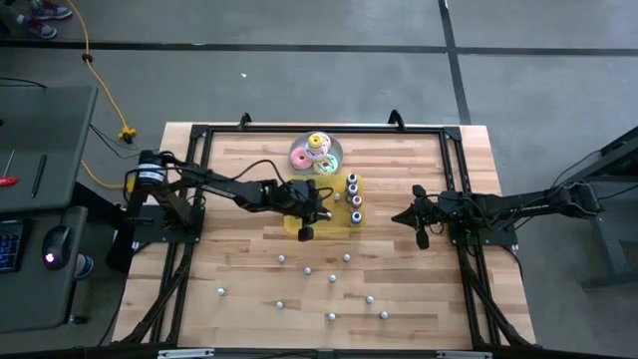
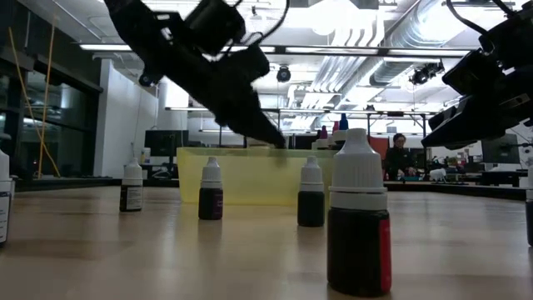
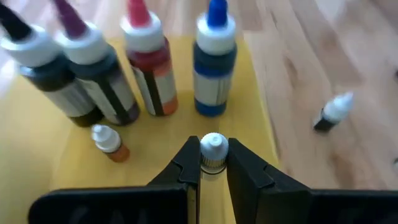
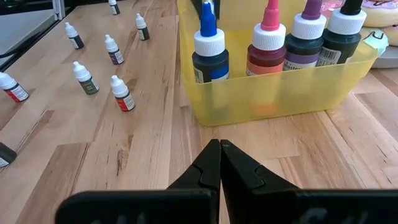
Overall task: Pick & Place food coloring
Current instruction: Put the small brown food coloring bottle into the yellow container
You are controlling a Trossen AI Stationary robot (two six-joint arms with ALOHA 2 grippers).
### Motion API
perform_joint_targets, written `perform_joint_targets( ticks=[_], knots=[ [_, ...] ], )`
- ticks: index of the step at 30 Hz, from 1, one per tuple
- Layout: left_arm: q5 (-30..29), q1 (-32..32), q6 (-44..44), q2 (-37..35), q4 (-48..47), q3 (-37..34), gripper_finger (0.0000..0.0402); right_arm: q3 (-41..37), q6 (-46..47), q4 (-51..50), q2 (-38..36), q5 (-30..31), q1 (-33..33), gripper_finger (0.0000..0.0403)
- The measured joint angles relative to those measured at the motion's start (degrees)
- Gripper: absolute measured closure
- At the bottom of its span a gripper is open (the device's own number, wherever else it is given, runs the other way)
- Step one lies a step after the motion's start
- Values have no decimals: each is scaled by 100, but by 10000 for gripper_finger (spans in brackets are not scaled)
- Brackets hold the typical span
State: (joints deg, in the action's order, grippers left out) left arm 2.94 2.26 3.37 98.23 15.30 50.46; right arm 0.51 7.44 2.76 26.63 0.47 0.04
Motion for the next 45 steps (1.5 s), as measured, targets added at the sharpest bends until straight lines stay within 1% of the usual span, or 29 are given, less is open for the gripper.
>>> perform_joint_targets(
  ticks=[4, 11, 14, 17, 20, 24, 29, 35, 37, 40, 43, 45],
  knots=[
    [248, 45, 351, 156, 188, 0, 365, 0, 0, 2, 0, 0, 1, 402],
    [300, 295, 392, 206, 206, 0, 365, 0, 0, 0, 0, 0, 2, 402],
    [474, 447, 390, 206, 187, 0, 365, 0, 0, 2, 0, 0, 0, 402],
    [696, 557, 414, 206, 176, 0, 365, 0, 0, 0, 0, 0, 0, 402],
    [898, 644, 665, 206, 171, 2, 365, 0, 0, 0, 0, 0, 0, 402],
    [1418, 760, 1015, 225, 134, 0, 365, 0, 0, 0, 0, 0, 1, 402],
    [1978, 841, 1598, 511, 123, 49, 365, 0, 0, -10, -1, 0, 2, 402],
    [2110, 841, 2087, 708, 124, 180, 365, 0, 0, 0, -2, 0, 0, 402],
    [2242, 854, 2186, 708, 123, 220, 365, 0, 0, 4, -2, 0, 2, 402],
    [2352, 908, 2204, 708, 113, 273, 365, 0, 0, -1, -2, 0, 2, 402],
    [2347, 989, 2183, 723, 83, 326, 365, 0, 0, 0, -2, 0, 2, 402],
    [2244, 1032, 2081, 822, 104, 395, 365, 0, 0, 1, -2, 0, 0, 402]
  ],
)
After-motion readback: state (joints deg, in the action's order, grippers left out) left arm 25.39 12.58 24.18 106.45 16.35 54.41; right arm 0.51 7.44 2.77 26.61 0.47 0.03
